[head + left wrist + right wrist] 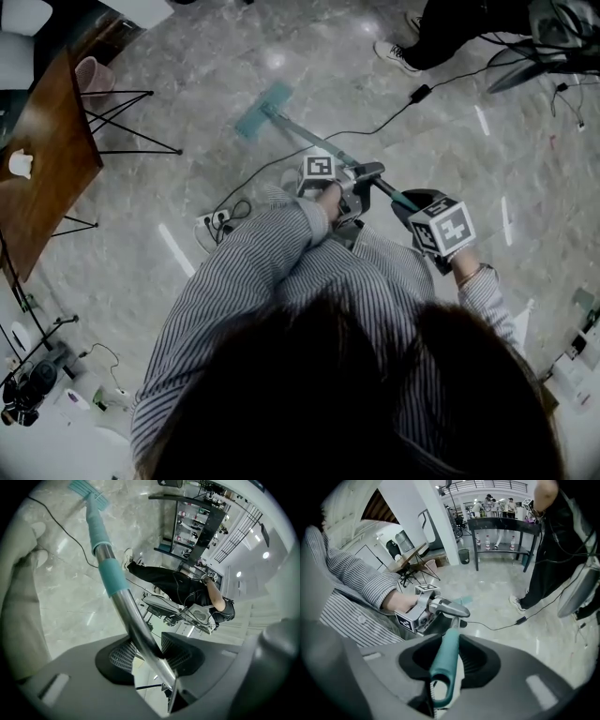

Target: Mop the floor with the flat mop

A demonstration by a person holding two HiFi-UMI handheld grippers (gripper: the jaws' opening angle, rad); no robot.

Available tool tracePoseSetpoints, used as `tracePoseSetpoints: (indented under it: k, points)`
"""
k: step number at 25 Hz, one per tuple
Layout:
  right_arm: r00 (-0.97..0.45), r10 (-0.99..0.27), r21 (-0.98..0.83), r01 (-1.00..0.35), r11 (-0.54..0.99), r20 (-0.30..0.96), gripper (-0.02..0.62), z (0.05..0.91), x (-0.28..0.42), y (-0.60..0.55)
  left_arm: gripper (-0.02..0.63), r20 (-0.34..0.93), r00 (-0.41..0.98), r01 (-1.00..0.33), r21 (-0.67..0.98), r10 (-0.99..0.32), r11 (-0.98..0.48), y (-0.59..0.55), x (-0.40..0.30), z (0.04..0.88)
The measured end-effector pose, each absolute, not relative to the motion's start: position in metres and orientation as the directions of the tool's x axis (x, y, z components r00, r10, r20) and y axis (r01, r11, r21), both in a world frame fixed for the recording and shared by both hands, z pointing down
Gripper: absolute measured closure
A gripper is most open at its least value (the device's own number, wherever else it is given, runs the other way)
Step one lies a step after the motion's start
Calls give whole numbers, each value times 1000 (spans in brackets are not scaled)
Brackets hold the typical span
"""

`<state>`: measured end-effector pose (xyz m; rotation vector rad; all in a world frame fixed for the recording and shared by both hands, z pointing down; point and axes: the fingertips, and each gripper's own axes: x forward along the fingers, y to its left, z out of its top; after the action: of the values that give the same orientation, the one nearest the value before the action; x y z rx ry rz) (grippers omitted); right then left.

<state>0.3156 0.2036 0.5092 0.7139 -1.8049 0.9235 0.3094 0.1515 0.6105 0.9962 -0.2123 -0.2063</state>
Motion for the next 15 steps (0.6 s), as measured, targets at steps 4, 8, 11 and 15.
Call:
tracePoseSetpoints:
  k: [4, 8, 11, 15]
  points:
    - [-382, -73, -286, -793, 537, 921, 482, 513, 308, 202, 449, 106, 957, 55, 849, -271, 526, 148, 302, 614]
    - [-369, -69, -276, -793, 542, 927, 482, 515, 308, 206, 449, 111, 959, 44, 851, -261, 523, 151, 302, 619]
    - [-353, -66, -264, -799, 540, 933, 482, 517, 309, 210, 449, 109, 961, 41, 851, -253, 523, 156, 302, 619]
    - [-356, -67, -266, -798, 541, 932, 482, 518, 307, 213, 448, 85, 953, 74, 867, -292, 493, 156, 300, 621]
